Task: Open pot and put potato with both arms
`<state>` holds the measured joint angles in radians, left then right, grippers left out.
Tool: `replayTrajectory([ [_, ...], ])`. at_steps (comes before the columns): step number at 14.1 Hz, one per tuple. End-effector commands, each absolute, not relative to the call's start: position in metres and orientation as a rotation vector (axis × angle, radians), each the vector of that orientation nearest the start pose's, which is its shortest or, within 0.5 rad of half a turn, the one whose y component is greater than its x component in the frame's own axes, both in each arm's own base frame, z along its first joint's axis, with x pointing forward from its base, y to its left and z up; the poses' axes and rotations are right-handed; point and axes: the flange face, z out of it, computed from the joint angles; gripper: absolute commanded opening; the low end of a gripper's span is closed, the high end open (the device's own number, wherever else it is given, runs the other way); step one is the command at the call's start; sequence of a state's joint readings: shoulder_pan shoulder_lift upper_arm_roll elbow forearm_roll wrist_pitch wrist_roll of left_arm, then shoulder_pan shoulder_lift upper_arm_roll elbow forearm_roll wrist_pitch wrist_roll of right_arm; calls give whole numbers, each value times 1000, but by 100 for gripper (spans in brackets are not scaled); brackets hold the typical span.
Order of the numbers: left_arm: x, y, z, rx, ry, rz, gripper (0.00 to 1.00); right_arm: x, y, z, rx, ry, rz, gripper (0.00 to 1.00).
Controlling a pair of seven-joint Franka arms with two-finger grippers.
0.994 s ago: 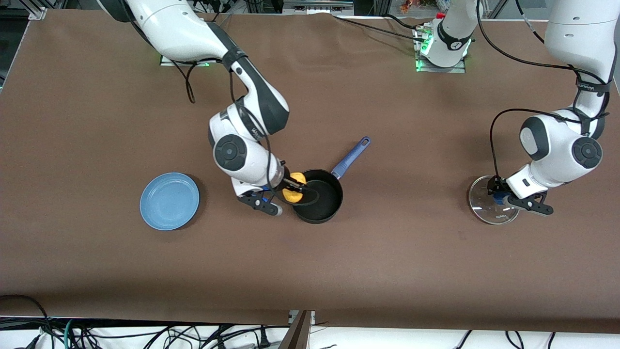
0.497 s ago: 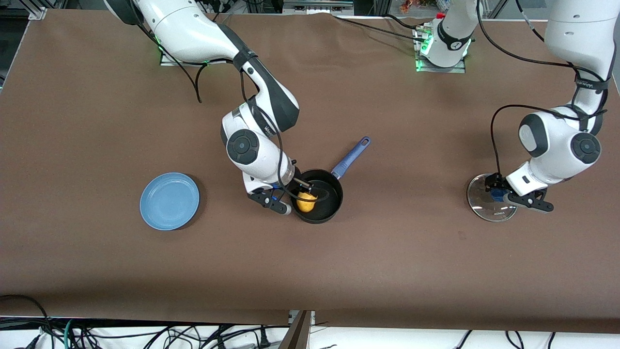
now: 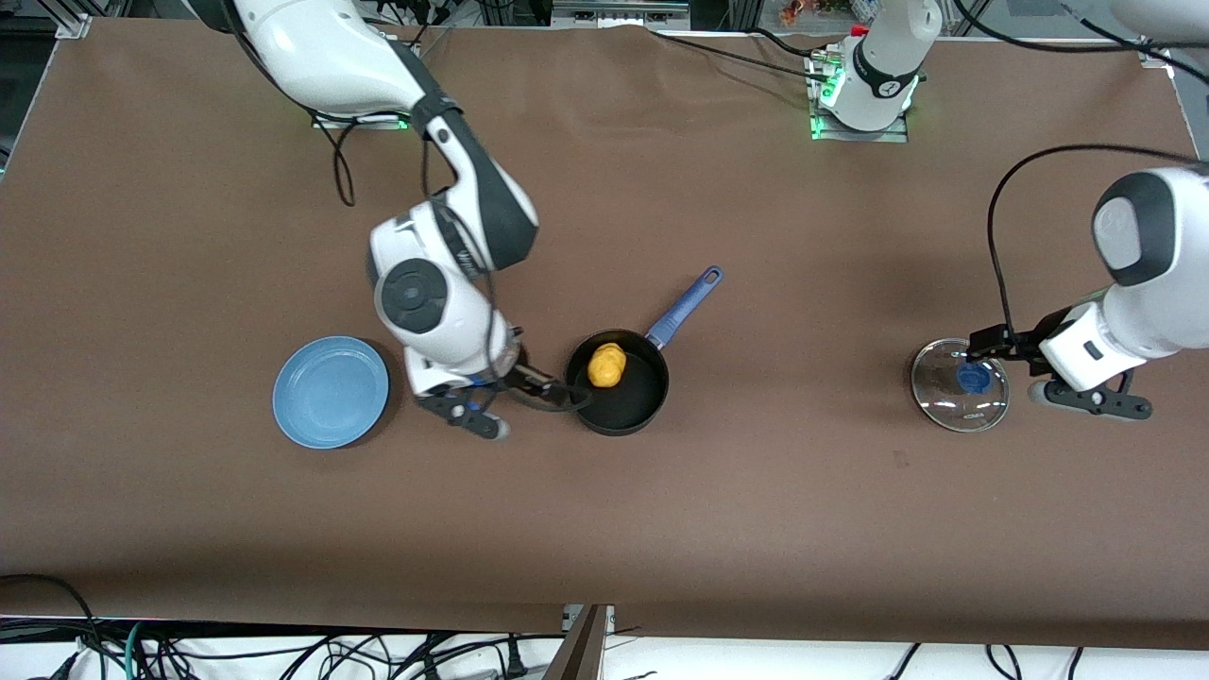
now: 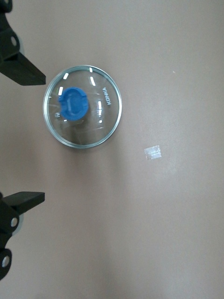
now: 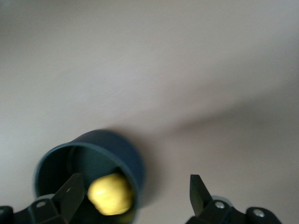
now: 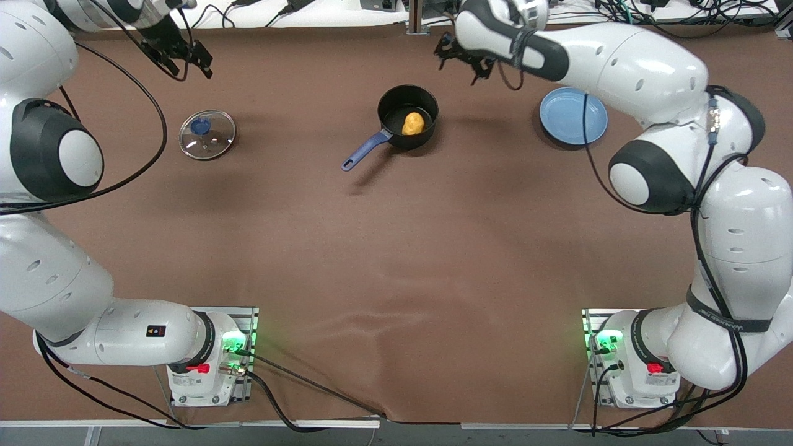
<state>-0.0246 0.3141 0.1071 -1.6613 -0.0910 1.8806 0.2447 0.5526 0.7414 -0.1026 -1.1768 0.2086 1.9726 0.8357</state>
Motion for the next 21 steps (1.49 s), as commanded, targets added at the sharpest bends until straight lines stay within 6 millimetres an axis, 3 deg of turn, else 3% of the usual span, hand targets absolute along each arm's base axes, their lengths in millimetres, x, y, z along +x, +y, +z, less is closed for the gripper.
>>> replayTrajectory([
  [1, 635, 21, 473, -3172, 167, 195, 100, 665, 303, 402, -3018, 536, 117, 100],
  [6, 611, 9, 559, -3163, 84, 237, 100, 638, 186, 499, -3062, 285, 220, 100],
  [8, 602, 14, 572, -3184, 65, 242, 100, 624, 143, 528, -3064, 213, 279, 100],
  [11, 598, 12, 576, -3166, 33, 248, 100, 604, 97, 560, -3060, 167, 326, 100],
  [14, 593, -1, 572, -3130, -56, 332, 100, 576, 69, 577, -3073, 129, 308, 100],
  [16, 595, 2, 570, -3135, -58, 335, 100, 562, 57, 585, -3074, 119, 300, 100],
  [21, 604, -5, 572, -3135, -40, 316, 100, 537, 45, 599, -3115, 38, 257, 100],
])
